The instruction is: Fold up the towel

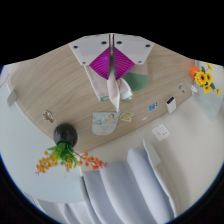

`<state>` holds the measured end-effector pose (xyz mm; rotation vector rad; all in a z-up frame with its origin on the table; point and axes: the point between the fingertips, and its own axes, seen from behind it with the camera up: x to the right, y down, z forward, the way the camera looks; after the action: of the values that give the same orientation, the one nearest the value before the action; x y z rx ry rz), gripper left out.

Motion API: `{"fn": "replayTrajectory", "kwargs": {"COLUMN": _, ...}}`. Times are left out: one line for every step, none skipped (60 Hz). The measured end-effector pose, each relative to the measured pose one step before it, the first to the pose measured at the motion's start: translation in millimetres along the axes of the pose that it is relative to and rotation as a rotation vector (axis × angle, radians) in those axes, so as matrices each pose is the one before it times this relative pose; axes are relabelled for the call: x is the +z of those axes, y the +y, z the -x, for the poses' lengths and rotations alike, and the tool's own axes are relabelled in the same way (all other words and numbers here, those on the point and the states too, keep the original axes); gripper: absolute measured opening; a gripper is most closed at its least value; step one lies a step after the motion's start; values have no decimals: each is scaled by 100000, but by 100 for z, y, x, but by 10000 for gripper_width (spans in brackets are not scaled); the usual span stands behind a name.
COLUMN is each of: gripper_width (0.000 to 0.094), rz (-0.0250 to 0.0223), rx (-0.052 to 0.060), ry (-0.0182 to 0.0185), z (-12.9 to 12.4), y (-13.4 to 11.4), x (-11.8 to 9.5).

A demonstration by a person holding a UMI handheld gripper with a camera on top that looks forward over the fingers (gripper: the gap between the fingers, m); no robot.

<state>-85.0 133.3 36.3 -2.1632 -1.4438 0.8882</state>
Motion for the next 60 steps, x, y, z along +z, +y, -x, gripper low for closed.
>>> {"fn": "replayTrajectory", "kwargs": {"gripper_width": 29, "rz": 882, "rx": 798, "ry": 272, "z": -523, "y": 324, "x": 542}}
{"fn": "replayTrajectory", "kwargs": {"gripper_width": 31, "rz": 912, "rx": 252, "ry": 896, "z": -347, "y": 443, "x": 264}}
{"fn": "replayTrajectory", "kwargs": {"gripper_width": 30, "rz": 778, "rx": -55, "ry": 149, "z": -409, "y": 236, "x": 390}}
{"fn": "replayTrajectory", "kwargs": {"gripper_width": 31, "rz": 528, "rx": -165, "ry": -164, "z": -333, "y": 160, "x": 322}}
{"fn": "replayTrajectory", "kwargs": {"gripper_width": 31, "rz": 264, "rx": 29, "ry": -269, "z": -210, "y": 76, "x": 244}}
{"fn": "replayTrajectory", "kwargs": {"gripper_width": 34, "rz": 93, "rx": 35, "ry": -372, "z": -105, "y": -6, "x": 120}}
{"fn": "replayTrajectory", "kwargs": {"gripper_width": 42, "rz": -88, "rx": -180, "ry": -519, "z": -36, "y": -45, "x": 35}}
{"fn": "replayTrajectory", "kwargs": {"gripper_width": 59, "rz": -140, "rx": -446, "ry": -619, "z": 36, "y": -62, "x": -42}}
{"fn": "replayTrajectory", "kwargs": {"gripper_width": 81, "rz": -128, "rx": -588, "ry": -614, "z": 82, "y": -75, "x": -132}}
{"fn": "replayTrajectory", "kwargs": {"gripper_width": 103, "rz": -82, "rx": -647, "ry": 98, "z": 120, "y": -73, "x": -118}}
{"fn": "replayTrajectory", "kwargs": {"gripper_width": 134, "rz": -392, "rx": -1188, "ry": 134, "z": 153, "y": -28, "x": -366}}
{"fn": "replayTrajectory", "kwargs": {"gripper_width": 172, "rz": -659, "rx": -1814, "ry": 146, "z": -20, "y": -209, "x": -355}}
{"fn": "replayTrajectory", "kwargs": {"gripper_width": 216, "rz": -1087, "rx": -2169, "ry": 495, "z": -76, "y": -356, "x": -415}}
{"fn": "replayTrajectory", "kwargs": {"gripper_width": 275, "rz": -1352, "rx": -2327, "ry": 1015, "z": -164, "y": -424, "x": -517}}
{"fn": "replayTrajectory", "kwargs": {"gripper_width": 334, "rz": -1580, "rx": -2368, "ry": 1128, "z": -170, "y": -488, "x": -610}}
{"fn": "replayTrajectory", "kwargs": {"gripper_width": 437, "rz": -1561, "rx": -2290, "ry": 1140, "z": -95, "y": -483, "x": -713}}
{"fn": "replayTrajectory", "kwargs": {"gripper_width": 502, "rz": -1028, "rx": -2116, "ry": 774, "z": -41, "y": -589, "x": -684}}
{"fn": "replayTrajectory", "kwargs": {"gripper_width": 589, "rz": -1262, "rx": -2113, "ry": 815, "z": 137, "y": -481, "x": -1054}}
{"fn": "replayTrajectory", "kwargs": {"gripper_width": 682, "rz": -1360, "rx": -1723, "ry": 155, "z": 178, "y": -563, "x": -1036}}
{"fn": "replayTrajectory", "kwargs": {"gripper_width": 776, "rz": -1535, "rx": -1167, "ry": -201, "z": 216, "y": -627, "x": -1128}}
{"fn": "replayTrajectory", "kwargs": {"gripper_width": 869, "rz": -1439, "rx": -706, "ry": -104, "z": 169, "y": -598, "x": -1214}}
{"fn": "replayTrajectory", "kwargs": {"gripper_width": 859, "rz": -1410, "rx": -750, "ry": 440, "z": 55, "y": -612, "x": -1275}}
{"fn": "replayTrajectory", "kwargs": {"gripper_width": 837, "rz": -807, "rx": -1373, "ry": -244, "z": 158, "y": -529, "x": -1360}}
{"fn": "replayTrajectory", "kwargs": {"gripper_width": 826, "rz": -457, "rx": -1481, "ry": 48, "z": 43, "y": -455, "x": -1385}}
{"fn": "replayTrajectory", "kwargs": {"gripper_width": 829, "rz": -428, "rx": -1641, "ry": -87, "z": -292, "y": -491, "x": -1297}}
{"fn": "replayTrajectory", "kwargs": {"gripper_width": 840, "rz": -573, "rx": -1443, "ry": 1043, "z": 5, "y": -373, "x": -1551}}
{"fn": "replayTrajectory", "kwargs": {"gripper_width": 850, "rz": -576, "rx": -1249, "ry": 1079, "z": -142, "y": -417, "x": -1526}}
{"fn": "replayTrajectory", "kwargs": {"gripper_width": 851, "rz": -503, "rx": -1072, "ry": 1076, "z": -163, "y": -369, "x": -1562}}
{"fn": "replayTrajectory", "kwargs": {"gripper_width": 857, "rz": -564, "rx": -935, "ry": 866, "z": -126, "y": -351, "x": -1541}}
{"fn": "replayTrajectory", "kwargs": {"gripper_width": 857, "rz": -553, "rx": -893, "ry": 665, "z": -112, "y": -336, "x": -1531}}
{"fn": "replayTrajectory", "kwargs": {"gripper_width": 853, "rz": -432, "rx": -1095, "ry": 176, "z": 22, "y": -241, "x": -1518}}
{"fn": "replayTrajectory", "kwargs": {"gripper_width": 851, "rz": -381, "rx": -1283, "ry": -722, "z": -342, "y": -189, "x": -1446}}
{"fn": "replayTrajectory", "kwargs": {"gripper_width": 853, "rz": -319, "rx": -807, "ry": 9, "z": 126, "y": -136, "x": -1361}}
{"fn": "replayTrajectory", "kwargs": {"gripper_width": 851, "rz": -428, "rx": -514, "ry": -228, "z": 120, "y": -178, "x": -1352}}
{"fn": "replayTrajectory", "kwargs": {"gripper_width": 852, "rz": -486, "rx": -264, "ry": -205, "z": 108, "y": -141, "x": -1318}}
{"fn": "replayTrajectory", "kwargs": {"gripper_width": 850, "rz": -438, "rx": -124, "ry": -232, "z": 133, "y": -100, "x": -1226}}
{"fn": "replayTrajectory", "kwargs": {"gripper_width": 850, "rz": -371, "rx": -183, "ry": -208, "z": 104, "y": -54, "x": -1125}}
{"fn": "replayTrajectory", "kwargs": {"gripper_width": 851, "rz": -437, "rx": -364, "ry": -244, "z": 131, "y": -84, "x": -1047}}
{"fn": "replayTrajectory", "kwargs": {"gripper_width": 850, "rz": -455, "rx": -459, "ry": -71, "z": 101, "y": -43, "x": -930}}
{"fn": "replayTrajectory", "kwargs": {"gripper_width": 848, "rz": -333, "rx": -541, "ry": 161, "z": 25, "y": 25, "x": -783}}
{"fn": "replayTrajectory", "kwargs": {"gripper_width": 845, "rz": -215, "rx": -360, "ry": 377, "z": -33, "y": 31, "x": -681}}
{"fn": "replayTrajectory", "kwargs": {"gripper_width": 849, "rz": -527, "rx": -233, "ry": -688, "z": -672, "y": -55, "x": -672}}
{"fn": "replayTrajectory", "kwargs": {"gripper_width": 851, "rz": -419, "rx": 390, "ry": 1034, "z": 207, "y": 8, "x": -473}}
{"fn": "replayTrajectory", "kwargs": {"gripper_width": 855, "rz": -641, "rx": 369, "ry": 498, "z": -19, "y": -139, "x": -418}}
{"fn": "replayTrajectory", "kwargs": {"gripper_width": 852, "rz": -764, "rx": 195, "ry": 509, "z": -62, "y": -199, "x": -348}}
{"fn": "replayTrajectory", "kwargs": {"gripper_width": 849, "rz": -718, "rx": 15, "ry": 668, "z": -164, "y": -147, "x": -264}}
{"fn": "replayTrajectory", "kwargs": {"gripper_width": 849, "rz": -579, "rx": -30, "ry": 827, "z": -161, "y": -127, "x": -192}}
{"fn": "replayTrajectory", "kwargs": {"gripper_width": 849, "rz": -478, "rx": 110, "ry": 832, "z": -164, "y": -96, "x": -118}}
{"fn": "replayTrajectory", "kwargs": {"gripper_width": 851, "rz": -894, "rx": 166, "ry": 483, "z": -334, "y": -22, "x": -182}}
{"fn": "replayTrajectory", "kwargs": {"gripper_width": 853, "rz": -505, "rx": 375, "ry": 692, "z": -62, "y": -148, "x": 12}}
{"fn": "replayTrajectory", "kwargs": {"gripper_width": 853, "rz": -580, "rx": 279, "ry": 699, "z": -115, "y": -60, "x": -24}}
{"fn": "replayTrajectory", "kwargs": {"gripper_width": 851, "rz": -239, "rx": 305, "ry": 450, "z": -88, "y": -14, "x": -16}}
{"fn": "replayTrajectory", "kwargs": {"gripper_width": 855, "rz": 120, "rx": 417, "ry": 129, "z": -14, "y": 84, "x": 17}}
{"fn": "replayTrajectory", "kwargs": {"gripper_width": 855, "rz": 228, "rx": 437, "ry": -90, "z": 21, "y": 107, "x": 4}}
{"fn": "replayTrajectory", "kwargs": {"gripper_width": 855, "rz": 180, "rx": 219, "ry": -147, "z": 62, "y": 95, "x": 33}}
{"fn": "replayTrajectory", "kwargs": {"gripper_width": 854, "rz": -44, "rx": -178, "ry": 12, "z": 37, "y": 36, "x": 28}}
{"fn": "replayTrajectory", "kwargs": {"gripper_width": 854, "rz": -247, "rx": -442, "ry": 196, "z": 7, "y": -1, "x": 39}}
{"fn": "replayTrajectory", "kwargs": {"gripper_width": 854, "rz": -298, "rx": -587, "ry": 344, "z": -11, "y": -32, "x": 12}}
{"fn": "replayTrajectory", "kwargs": {"gripper_width": 855, "rz": -183, "rx": -735, "ry": 333, "z": -32, "y": -9, "x": 43}}
{"fn": "replayTrajectory", "kwargs": {"gripper_width": 853, "rz": -105, "rx": -869, "ry": -79, "z": -225, "y": 56, "x": 156}}
